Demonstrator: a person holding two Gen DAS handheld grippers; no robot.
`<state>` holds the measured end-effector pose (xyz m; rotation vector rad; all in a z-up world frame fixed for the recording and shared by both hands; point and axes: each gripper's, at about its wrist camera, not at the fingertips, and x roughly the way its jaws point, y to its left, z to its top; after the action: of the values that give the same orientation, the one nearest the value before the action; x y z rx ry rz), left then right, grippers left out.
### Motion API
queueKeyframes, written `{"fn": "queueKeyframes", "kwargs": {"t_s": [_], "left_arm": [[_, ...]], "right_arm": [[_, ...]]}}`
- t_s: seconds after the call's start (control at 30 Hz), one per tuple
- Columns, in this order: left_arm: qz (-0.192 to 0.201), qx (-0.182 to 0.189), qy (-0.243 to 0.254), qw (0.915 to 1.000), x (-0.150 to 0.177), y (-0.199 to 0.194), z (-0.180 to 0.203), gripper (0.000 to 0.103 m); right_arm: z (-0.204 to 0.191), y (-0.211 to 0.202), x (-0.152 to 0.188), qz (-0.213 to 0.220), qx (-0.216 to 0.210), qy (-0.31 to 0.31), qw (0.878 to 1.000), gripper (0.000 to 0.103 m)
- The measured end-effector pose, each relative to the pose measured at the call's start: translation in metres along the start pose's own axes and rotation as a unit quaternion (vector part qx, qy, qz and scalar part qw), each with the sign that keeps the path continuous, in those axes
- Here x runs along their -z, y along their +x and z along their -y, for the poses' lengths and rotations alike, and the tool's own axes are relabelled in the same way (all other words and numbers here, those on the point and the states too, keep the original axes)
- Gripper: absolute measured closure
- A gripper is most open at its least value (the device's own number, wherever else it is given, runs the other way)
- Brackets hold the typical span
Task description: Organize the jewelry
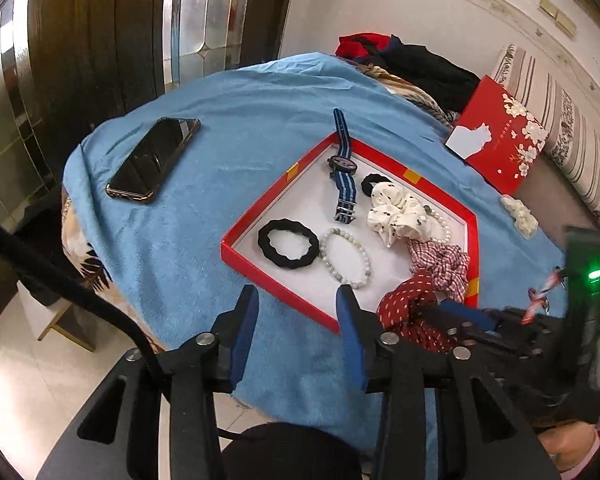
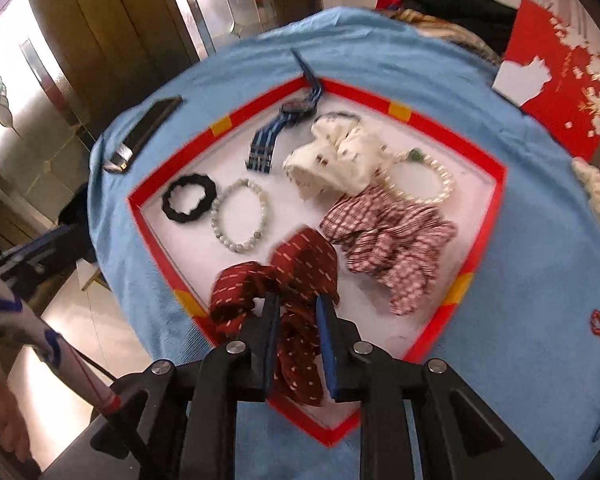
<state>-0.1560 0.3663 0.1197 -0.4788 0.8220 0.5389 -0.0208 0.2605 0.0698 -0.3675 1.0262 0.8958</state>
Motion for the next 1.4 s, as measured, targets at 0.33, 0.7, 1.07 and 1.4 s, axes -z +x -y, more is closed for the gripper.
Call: {"fn": "queueKeyframes", "kwargs": {"t_s": [0.33, 0.7, 1.07, 1.4], "left_arm": [[-0.001, -0.001, 0.025, 0.9997, 0.023, -0.018, 0.036, 0.061], [-0.027, 0.031, 0.106, 0.9935, 0.059, -0.027, 0.111, 0.06], [-0.043, 0.045, 0.202, 0.9775, 0.1, -0.035, 0.189, 0.056], [-0.059, 0.042, 0.243, 0.9674, 0.12, -0.029, 0.219, 0.055]], "right_arm": [[0.062, -0.076, 0.067, 0.061, 0.043, 0.079, 0.994, 0.062], [0.166, -0.13, 0.177, 0.082, 0.115, 0.227, 0.964, 0.056], [0.216, -0.156, 0.237, 0.108, 0.126, 0.316, 0.934, 0.055], [0.248, -0.16, 0.241, 0.11, 0.153, 0.312, 0.931, 0.054]]}}
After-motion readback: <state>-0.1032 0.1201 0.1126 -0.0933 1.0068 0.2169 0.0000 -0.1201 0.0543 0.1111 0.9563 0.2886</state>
